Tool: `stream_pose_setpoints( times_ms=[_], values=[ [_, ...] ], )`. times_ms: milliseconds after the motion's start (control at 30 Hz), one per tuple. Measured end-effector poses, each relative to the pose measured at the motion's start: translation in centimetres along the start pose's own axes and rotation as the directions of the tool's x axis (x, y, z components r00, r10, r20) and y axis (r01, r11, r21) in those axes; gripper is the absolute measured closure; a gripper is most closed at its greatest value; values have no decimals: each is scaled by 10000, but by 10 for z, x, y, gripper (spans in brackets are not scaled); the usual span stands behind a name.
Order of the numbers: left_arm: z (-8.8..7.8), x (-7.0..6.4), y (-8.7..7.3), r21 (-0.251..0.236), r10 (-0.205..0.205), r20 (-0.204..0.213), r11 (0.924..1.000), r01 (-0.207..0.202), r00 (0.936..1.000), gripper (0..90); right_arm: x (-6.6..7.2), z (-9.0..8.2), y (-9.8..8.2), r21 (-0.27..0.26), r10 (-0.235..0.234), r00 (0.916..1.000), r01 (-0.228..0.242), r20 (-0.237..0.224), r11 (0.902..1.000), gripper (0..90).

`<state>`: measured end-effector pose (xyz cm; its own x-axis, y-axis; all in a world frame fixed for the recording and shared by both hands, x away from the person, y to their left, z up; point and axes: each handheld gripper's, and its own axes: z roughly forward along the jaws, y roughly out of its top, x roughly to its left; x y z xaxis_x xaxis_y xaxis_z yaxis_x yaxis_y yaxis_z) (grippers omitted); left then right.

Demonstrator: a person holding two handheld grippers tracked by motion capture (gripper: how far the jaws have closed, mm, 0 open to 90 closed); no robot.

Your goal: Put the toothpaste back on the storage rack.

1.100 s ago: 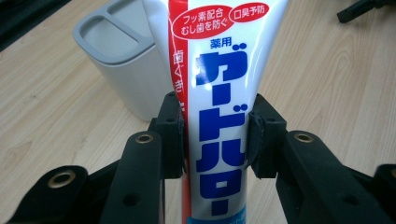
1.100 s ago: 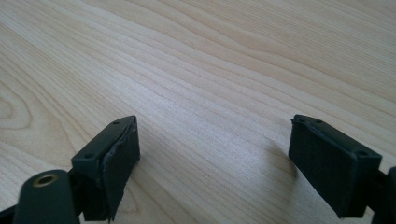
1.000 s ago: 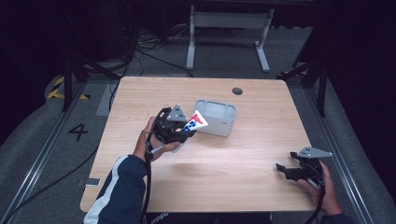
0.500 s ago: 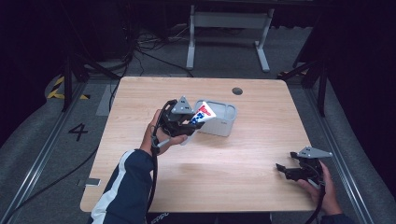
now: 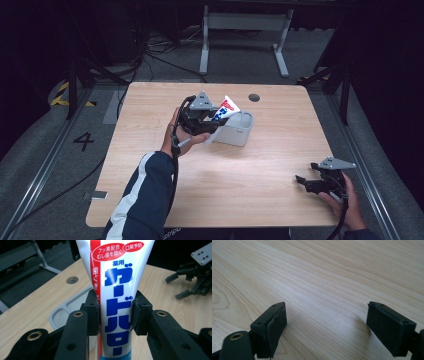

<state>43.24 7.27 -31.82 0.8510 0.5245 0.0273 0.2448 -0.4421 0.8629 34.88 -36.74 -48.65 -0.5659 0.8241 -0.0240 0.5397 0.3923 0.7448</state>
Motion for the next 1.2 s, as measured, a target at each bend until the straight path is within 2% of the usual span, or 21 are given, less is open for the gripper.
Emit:
stream_pose_setpoints(
  times_ms=[67,200,267,633,933,1033,1200],
  values=[
    [2,1,2,-169,-149,20,9997,150,9999,650,0,0,0,2,12,10000,-12,-8,10000,169],
    [6,4,5,-391,-87,-172,9992,80,9998,651,0,0,0,1,-2,10000,2,-1,10000,169],
    [8,6,6,-626,-181,-226,9979,166,9996,651,0,0,0,-16,2,10000,-2,0,10000,170],
    [19,15,17,-1545,-614,-491,9866,532,9969,652,0,0,0,-16,-10,10000,10,14,10000,170],
    [35,15,26,-1634,-633,-579,9851,531,9963,653,1,-1,0,-31,-10,10000,10,8,10000,173],
    [40,14,29,-1519,-539,-684,9875,430,9962,653,1,-1,0,-33,-14,10000,14,13,10000,173],
    [48,14,31,-1658,-653,-700,9847,530,9954,652,1,-1,0,-32,-9,10000,9,5,10000,173]
  ],
)
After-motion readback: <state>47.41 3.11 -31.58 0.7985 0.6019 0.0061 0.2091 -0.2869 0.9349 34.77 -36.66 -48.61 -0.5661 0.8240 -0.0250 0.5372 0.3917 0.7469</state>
